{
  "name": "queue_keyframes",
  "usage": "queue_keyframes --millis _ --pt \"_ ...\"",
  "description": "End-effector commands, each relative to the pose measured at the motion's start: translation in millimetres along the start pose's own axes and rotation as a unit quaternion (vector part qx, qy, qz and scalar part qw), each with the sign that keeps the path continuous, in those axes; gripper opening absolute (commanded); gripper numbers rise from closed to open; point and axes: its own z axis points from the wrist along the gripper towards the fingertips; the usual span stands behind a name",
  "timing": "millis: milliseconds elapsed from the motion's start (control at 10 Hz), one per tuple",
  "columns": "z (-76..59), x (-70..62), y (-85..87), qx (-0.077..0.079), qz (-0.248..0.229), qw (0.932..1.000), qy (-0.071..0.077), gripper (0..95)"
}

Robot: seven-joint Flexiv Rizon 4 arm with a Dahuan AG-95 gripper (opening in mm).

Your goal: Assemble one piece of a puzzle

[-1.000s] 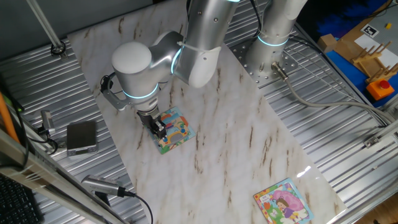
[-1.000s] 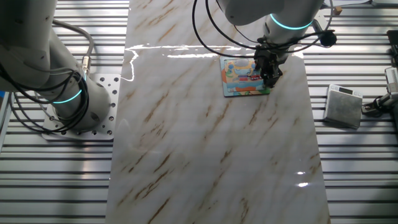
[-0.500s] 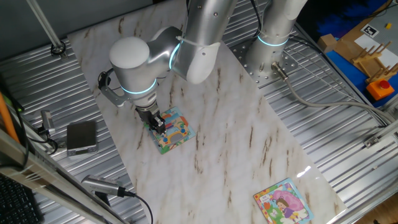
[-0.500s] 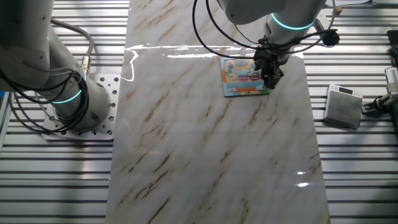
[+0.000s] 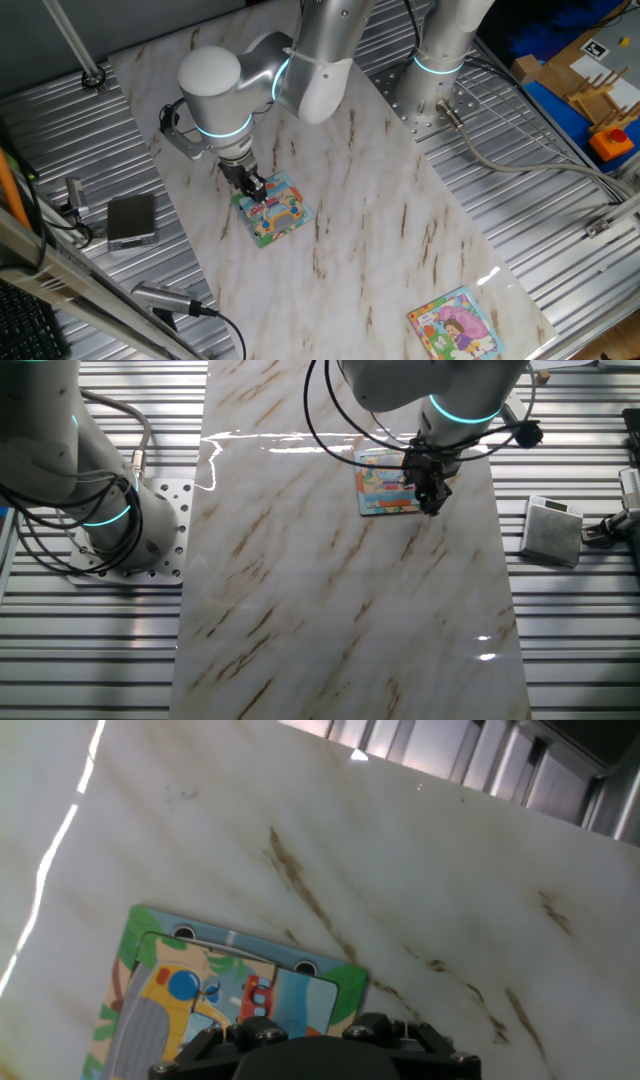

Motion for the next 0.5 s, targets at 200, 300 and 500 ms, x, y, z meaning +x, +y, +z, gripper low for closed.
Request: queue_keyframes --millis 200,300,500 --pt "3.8 1.5 -0.1 0.001 0.001 1.0 0.0 57.0" --pt "5.0 2.1 -0.1 0.001 0.002 1.0 0.0 57.0" --pt "8.4 2.4 -0.7 0.001 0.002 1.0 -0.002 57.0"
